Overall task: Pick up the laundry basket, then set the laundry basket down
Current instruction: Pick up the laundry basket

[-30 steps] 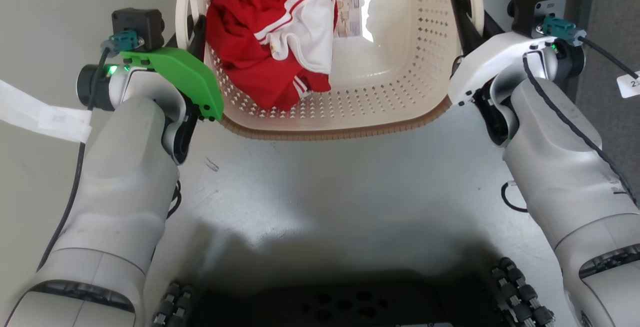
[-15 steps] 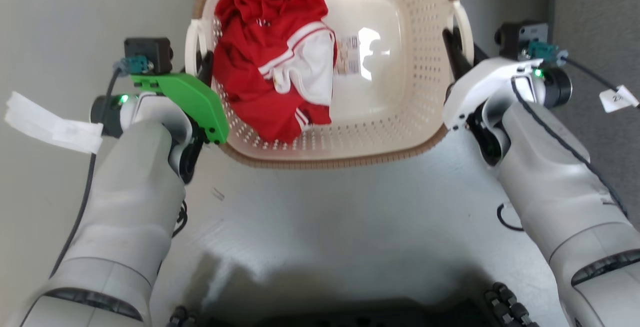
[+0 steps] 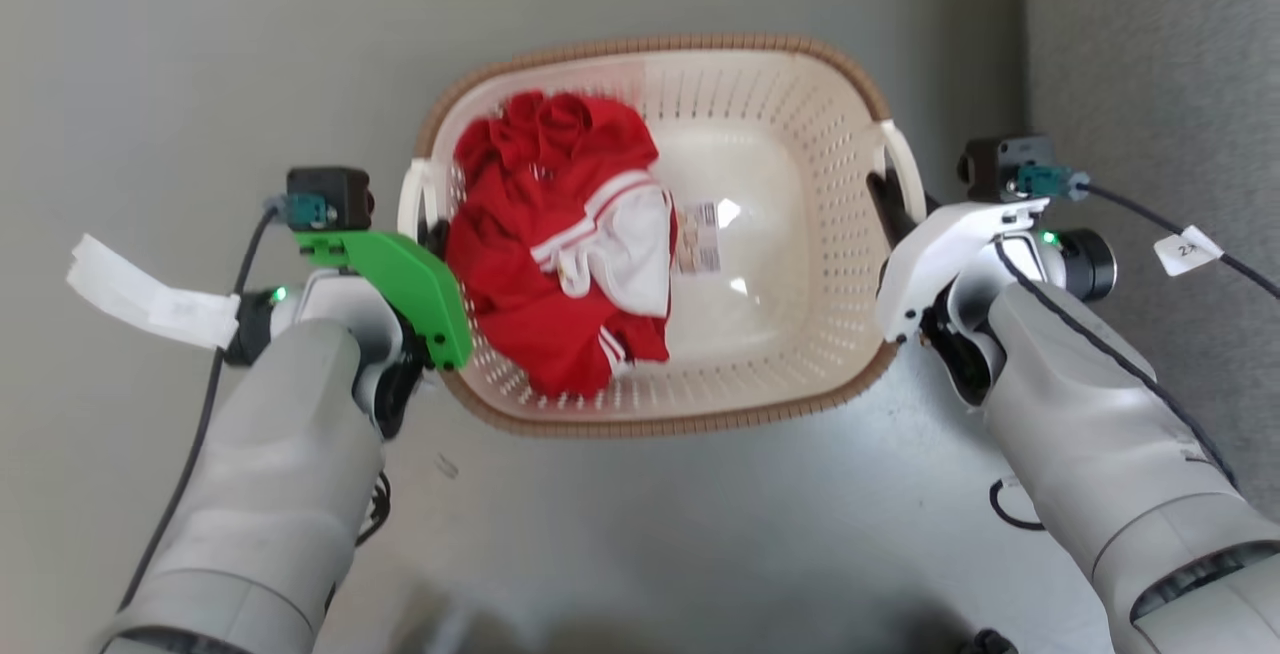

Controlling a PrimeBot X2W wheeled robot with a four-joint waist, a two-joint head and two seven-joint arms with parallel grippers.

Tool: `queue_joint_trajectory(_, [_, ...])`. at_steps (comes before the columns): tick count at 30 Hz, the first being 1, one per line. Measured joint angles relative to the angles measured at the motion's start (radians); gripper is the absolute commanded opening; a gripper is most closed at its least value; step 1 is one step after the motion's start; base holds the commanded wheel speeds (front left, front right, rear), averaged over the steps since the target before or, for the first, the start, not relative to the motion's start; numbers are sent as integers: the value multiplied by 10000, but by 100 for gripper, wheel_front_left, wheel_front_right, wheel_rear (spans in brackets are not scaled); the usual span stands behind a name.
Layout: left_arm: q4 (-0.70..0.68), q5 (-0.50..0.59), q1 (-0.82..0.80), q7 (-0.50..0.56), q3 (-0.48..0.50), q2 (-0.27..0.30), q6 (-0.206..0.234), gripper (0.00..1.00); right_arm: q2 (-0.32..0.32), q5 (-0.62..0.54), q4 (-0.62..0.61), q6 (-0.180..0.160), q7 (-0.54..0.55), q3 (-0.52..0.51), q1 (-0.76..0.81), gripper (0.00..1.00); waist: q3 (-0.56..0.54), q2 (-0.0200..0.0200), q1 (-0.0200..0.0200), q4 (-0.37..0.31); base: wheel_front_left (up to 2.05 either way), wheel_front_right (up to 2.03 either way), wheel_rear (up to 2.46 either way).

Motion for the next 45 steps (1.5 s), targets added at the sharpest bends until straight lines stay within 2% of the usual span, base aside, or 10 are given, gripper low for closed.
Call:
queue_joint_trajectory(2, [-15, -171, 221, 221, -161, 29, 2, 0, 0, 228, 35, 0, 211, 173, 191, 0, -503, 0, 0, -26, 0, 0, 0])
queue_joint_trajectory(23, [174, -1168, 1469, 1317, -700, 94, 2, 0, 0, 1528, 111, -12, 1390, 1170, 1439, 0, -3009, 0, 0, -121, 0, 0, 0])
queue_joint_trajectory(45, [558, -2222, 3177, 2232, -805, 92, 0, 0, 121, 2711, 207, -12, 2447, 1866, 3012, 0, -5718, 0, -1, -383, 0, 0, 0])
